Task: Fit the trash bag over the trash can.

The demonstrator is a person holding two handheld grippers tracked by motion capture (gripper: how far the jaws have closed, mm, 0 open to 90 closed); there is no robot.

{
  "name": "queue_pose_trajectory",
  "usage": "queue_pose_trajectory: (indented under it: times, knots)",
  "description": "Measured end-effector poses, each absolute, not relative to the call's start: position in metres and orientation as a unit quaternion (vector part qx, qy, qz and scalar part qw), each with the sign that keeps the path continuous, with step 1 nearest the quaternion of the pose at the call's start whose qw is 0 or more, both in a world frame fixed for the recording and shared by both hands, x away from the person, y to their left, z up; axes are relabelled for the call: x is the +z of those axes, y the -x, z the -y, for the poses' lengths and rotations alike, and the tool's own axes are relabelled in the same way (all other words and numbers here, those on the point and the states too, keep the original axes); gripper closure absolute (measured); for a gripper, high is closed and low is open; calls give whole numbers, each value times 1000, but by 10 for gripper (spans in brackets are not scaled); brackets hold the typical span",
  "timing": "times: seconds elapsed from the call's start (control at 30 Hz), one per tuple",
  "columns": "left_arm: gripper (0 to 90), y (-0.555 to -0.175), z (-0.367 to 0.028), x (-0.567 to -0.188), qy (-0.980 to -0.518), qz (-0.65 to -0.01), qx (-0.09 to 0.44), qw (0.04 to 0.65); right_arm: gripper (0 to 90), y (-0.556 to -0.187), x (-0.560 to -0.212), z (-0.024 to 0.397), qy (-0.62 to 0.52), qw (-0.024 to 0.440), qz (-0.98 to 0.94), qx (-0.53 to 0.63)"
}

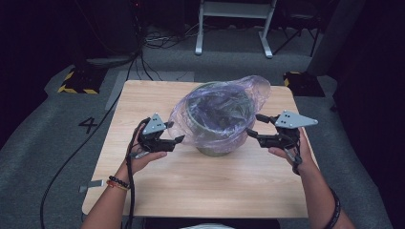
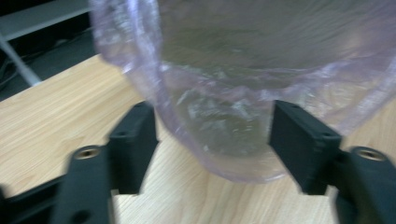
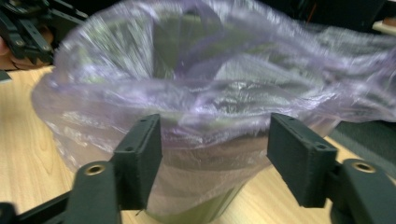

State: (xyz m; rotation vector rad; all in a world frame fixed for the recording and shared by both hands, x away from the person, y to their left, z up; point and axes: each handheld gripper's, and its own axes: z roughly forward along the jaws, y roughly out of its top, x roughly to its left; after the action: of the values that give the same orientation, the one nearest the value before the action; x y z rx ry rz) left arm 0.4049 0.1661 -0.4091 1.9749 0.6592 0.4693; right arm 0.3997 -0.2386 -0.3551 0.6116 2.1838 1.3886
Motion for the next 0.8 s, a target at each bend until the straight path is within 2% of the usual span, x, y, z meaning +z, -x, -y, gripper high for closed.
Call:
queue_pose_trajectory:
  times: [0.03, 0.13, 0.2, 0.33, 0.57, 0.63, 0.67, 0.8]
  knots:
    - [383, -406, -164, -409, -811, -273, 192, 481, 439, -401, -357, 238, -223, 237, -799, 506]
    - [494, -412, -161, -411, -814, -273, 194, 474, 641, -403, -360, 239, -224, 224, -796, 516]
    - [583, -416, -159, -412, -818, -274, 194, 467, 736, -403, -361, 240, -220, 219, -793, 523]
    - [690, -422, -158, -417, -820, -274, 190, 465, 844, -402, -365, 241, -217, 219, -795, 522]
    - [890, -427, -154, -420, -823, -263, 182, 469, 867, -402, -370, 243, -219, 230, -794, 518]
    - [897, -427, -153, -421, -826, -260, 183, 465, 843, -403, -371, 244, -221, 234, -793, 517]
    - [897, -428, -152, -421, -827, -260, 182, 464, 802, -403, -373, 244, -222, 240, -793, 513]
    - [898, -431, -150, -426, -830, -263, 182, 457, 783, -406, -380, 247, -232, 247, -793, 505]
